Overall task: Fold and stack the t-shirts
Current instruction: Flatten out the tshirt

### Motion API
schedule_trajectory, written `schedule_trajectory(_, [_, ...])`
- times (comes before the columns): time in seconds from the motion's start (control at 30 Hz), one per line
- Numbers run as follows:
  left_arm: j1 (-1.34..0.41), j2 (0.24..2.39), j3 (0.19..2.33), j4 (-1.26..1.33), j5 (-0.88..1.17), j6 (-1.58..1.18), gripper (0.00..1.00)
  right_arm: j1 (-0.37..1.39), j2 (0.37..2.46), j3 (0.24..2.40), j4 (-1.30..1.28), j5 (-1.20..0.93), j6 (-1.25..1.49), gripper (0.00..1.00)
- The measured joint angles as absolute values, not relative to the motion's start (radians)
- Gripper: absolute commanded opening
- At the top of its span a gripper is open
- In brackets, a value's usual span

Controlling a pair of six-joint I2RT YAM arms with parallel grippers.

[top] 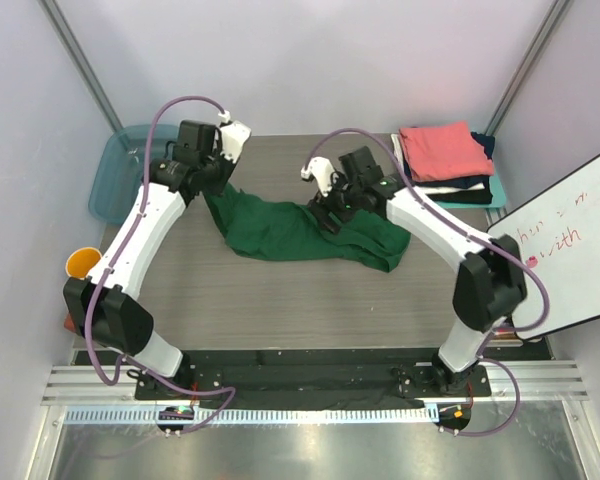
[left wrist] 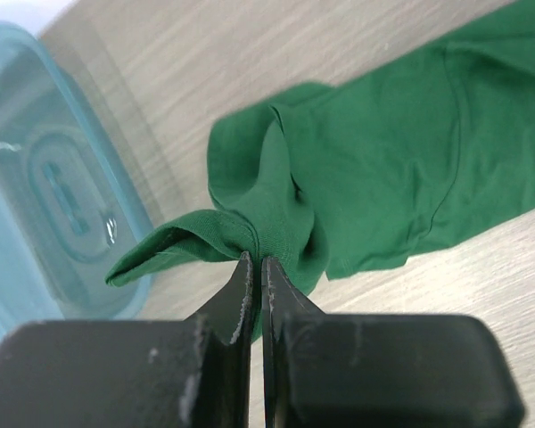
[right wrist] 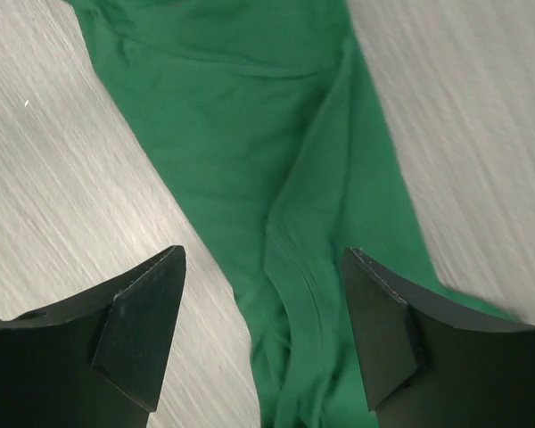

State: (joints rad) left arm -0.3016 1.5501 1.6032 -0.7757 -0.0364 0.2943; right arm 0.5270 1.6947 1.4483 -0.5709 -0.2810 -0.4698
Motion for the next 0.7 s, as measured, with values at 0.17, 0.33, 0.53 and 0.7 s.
schedule_trajectory(0.17, [-0.302,1.549,1.545,-0.772,-0.069,0.286,0.0,0.556,1.808,1.506,-0.545,-0.297,-0.461,0.75])
schedule_trajectory(0.33, [-0.302,1.544,1.52,-0.759,-0.087,0.286,0.0,0.576,1.813,1.508,-0.514,-0.262,-0.508,0.75])
schedule_trajectory(0.53, [-0.302,1.539,1.516,-0.751,-0.094,0.279,0.0,0.594,1.813,1.497,-0.455,-0.215,-0.549,0.75])
schedule_trajectory(0.7, [-0.302,1.539,1.516,-0.75,-0.114,0.277,0.0,0.595,1.813,1.433,-0.392,-0.144,-0.602,0.75])
